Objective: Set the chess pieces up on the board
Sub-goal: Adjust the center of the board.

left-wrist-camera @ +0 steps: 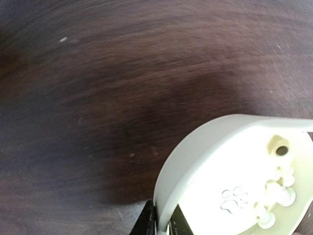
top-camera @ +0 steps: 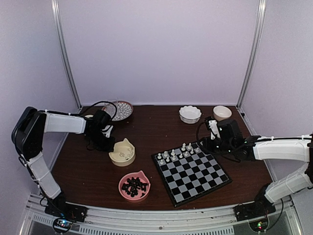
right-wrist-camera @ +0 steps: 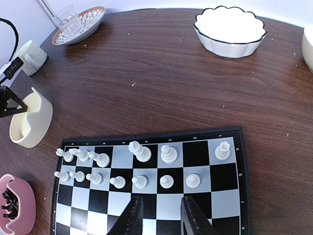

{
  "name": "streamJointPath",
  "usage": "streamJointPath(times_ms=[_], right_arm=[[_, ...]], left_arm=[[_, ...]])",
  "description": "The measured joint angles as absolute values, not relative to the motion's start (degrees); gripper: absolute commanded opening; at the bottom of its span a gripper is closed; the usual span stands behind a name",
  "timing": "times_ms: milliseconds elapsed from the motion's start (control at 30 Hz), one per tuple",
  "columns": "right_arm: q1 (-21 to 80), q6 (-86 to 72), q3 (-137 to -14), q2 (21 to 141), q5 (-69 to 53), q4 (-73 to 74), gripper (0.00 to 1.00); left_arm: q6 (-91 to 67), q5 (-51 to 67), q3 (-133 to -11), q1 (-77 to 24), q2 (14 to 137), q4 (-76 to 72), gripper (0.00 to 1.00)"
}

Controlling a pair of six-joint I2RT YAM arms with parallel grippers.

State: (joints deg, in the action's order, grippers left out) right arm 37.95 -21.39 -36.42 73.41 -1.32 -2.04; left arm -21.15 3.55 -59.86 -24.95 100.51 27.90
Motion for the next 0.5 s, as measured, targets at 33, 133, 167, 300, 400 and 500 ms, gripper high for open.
streamJointPath(times_ms=[33, 133, 167, 300, 400, 500], right_arm=[[37.95, -21.39, -36.42, 73.41, -1.32, -2.04, 0.29], [37.95, -21.39, -36.42, 73.41, -1.32, -2.04, 0.29], [37.95, -21.39, -36.42, 73.41, -1.32, -2.04, 0.29], [37.95, -21.39, -36.42, 73.41, -1.32, -2.04, 0.29], [37.95, -21.39, -36.42, 73.41, -1.32, -2.04, 0.29], [37.95, -21.39, -36.42, 73.41, -1.34, -2.04, 0.29]], left_arm=[[-22.35, 3.05, -59.24, -24.82, 100.09, 27.55, 0.1], [-26.3, 0.91, -56.73, -24.67, 98.06, 26.74, 0.17], [-27.22, 0.38, -55.94, -24.6, 97.41, 26.7, 0.23], [-29.32, -1.17, -54.02, -24.38, 95.09, 26.72, 0.35], [-29.52, -1.32, -53.52, -24.32, 93.17, 26.5, 0.4], [-29.26, -1.26, -53.41, -24.32, 91.05, 26.13, 0.41]])
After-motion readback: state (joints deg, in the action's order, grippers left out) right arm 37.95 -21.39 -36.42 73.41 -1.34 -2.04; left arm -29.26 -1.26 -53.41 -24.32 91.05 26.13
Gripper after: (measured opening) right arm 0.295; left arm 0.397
